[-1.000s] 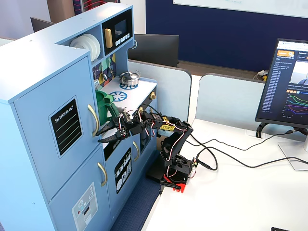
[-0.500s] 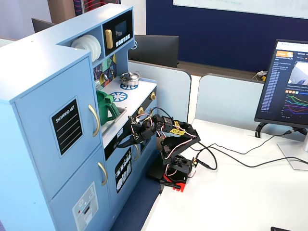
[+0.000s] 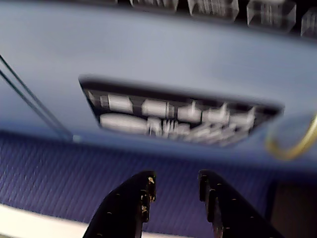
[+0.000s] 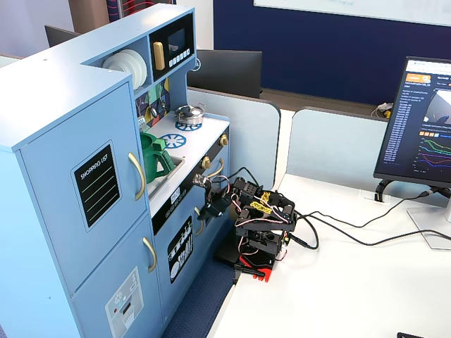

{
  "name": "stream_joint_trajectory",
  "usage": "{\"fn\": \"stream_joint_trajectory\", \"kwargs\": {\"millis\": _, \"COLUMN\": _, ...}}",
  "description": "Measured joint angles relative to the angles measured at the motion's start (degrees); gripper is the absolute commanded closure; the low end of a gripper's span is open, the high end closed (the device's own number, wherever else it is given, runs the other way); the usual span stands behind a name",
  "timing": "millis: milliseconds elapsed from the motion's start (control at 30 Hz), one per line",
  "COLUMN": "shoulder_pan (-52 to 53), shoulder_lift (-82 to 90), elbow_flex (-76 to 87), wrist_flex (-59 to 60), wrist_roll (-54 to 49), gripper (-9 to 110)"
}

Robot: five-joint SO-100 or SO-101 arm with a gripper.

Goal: Close the left cabinet door

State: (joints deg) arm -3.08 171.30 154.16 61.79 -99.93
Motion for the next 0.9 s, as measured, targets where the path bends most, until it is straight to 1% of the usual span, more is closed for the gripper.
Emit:
{"fn": "stream_joint_trajectory", "kwargs": {"millis": 333, "shoulder_pan": 1.32, "shoulder_lift": 6.06, "elbow_flex": 12.83, "wrist_flex": 6.24, "wrist_roll": 10.11, "gripper": 102}}
{"fn": "stream_joint_trajectory", "kwargs": {"millis": 633, "shoulder_pan": 2.20, "shoulder_lift": 10.28, "elbow_flex": 17.05, "wrist_flex": 12.13, "wrist_roll": 14.06, "gripper": 102}}
{"fn": "stream_joint_trajectory", "kwargs": {"millis": 900, "shoulder_pan": 1.67, "shoulder_lift": 10.63, "elbow_flex": 17.84, "wrist_flex": 14.77, "wrist_roll": 14.59, "gripper": 102}}
